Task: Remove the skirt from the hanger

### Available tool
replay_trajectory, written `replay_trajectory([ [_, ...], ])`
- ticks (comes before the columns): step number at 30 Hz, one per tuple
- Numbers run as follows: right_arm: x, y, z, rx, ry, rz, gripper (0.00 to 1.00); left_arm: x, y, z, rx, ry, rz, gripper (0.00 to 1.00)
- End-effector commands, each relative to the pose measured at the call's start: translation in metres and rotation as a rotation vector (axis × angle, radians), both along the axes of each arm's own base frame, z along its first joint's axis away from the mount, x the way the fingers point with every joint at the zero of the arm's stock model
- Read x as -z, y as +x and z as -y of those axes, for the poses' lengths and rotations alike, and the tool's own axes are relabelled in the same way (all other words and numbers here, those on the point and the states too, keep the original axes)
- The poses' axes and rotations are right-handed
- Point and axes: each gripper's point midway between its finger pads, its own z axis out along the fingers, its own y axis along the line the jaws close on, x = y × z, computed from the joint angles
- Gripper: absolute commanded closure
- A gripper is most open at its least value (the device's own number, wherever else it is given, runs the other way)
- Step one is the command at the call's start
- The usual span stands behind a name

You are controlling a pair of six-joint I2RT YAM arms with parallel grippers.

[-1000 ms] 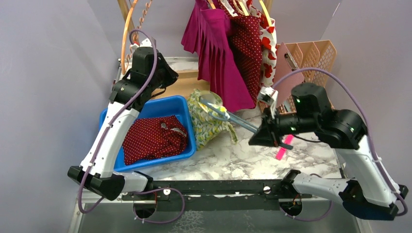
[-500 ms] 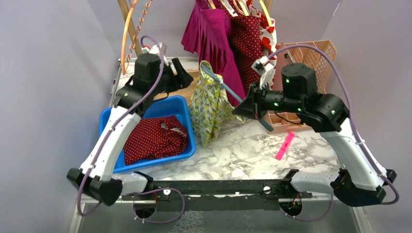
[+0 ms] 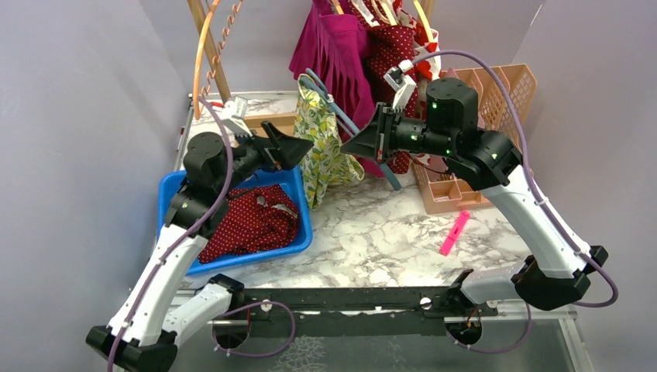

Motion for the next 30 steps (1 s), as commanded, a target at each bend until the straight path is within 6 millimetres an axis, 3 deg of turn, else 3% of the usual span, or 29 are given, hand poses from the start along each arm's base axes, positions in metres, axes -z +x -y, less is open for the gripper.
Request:
replay_trajectory([
  [1, -0.049, -0.007, -0.013, -0.056, 0.183, 0.065, 0.99, -0.02, 0.0, 0.031, 0.174, -0.068, 0.108, 0.01],
  [5, -0.051, -0.012, -0.018, -0.087, 0.22, 0.037, 0.99, -0.016, 0.018, 0.047, 0.194, -0.074, 0.081, 0.01],
  [8, -0.057, -0.015, -0.016, -0.09, 0.247, 0.038, 0.99, -0.001, 0.037, 0.051, 0.156, -0.072, 0.022, 0.13],
  [12, -0.054, -0.014, -0.009, -0.048, 0.241, 0.017, 0.99, 0.015, 0.055, 0.05, 0.093, -0.058, -0.075, 0.63],
  [15, -0.043, -0.008, 0.003, 0.046, 0.18, -0.032, 0.99, 0.036, 0.062, 0.038, -0.002, -0.033, -0.178, 1.0],
  [18, -0.004, 0.0, 0.022, 0.176, -0.023, -0.174, 0.99, 0.035, 0.063, 0.031, -0.046, -0.03, -0.183, 1.0],
  [20, 0.02, -0.009, 0.03, 0.17, -0.162, -0.269, 0.99, 0.029, 0.064, 0.029, -0.054, -0.033, -0.169, 1.0],
  [22, 0.032, -0.025, 0.033, 0.104, -0.257, -0.356, 0.99, 0.026, 0.066, 0.026, -0.074, -0.029, -0.159, 1.0],
  [27, 0.033, -0.084, 0.024, -0.168, -0.232, -0.56, 0.99, 0.026, 0.074, 0.023, -0.091, 0.024, -0.136, 1.0],
  [30, 0.026, -0.09, 0.033, -0.161, -0.22, -0.524, 0.99, 0.035, 0.078, 0.021, -0.101, 0.073, -0.149, 1.0],
])
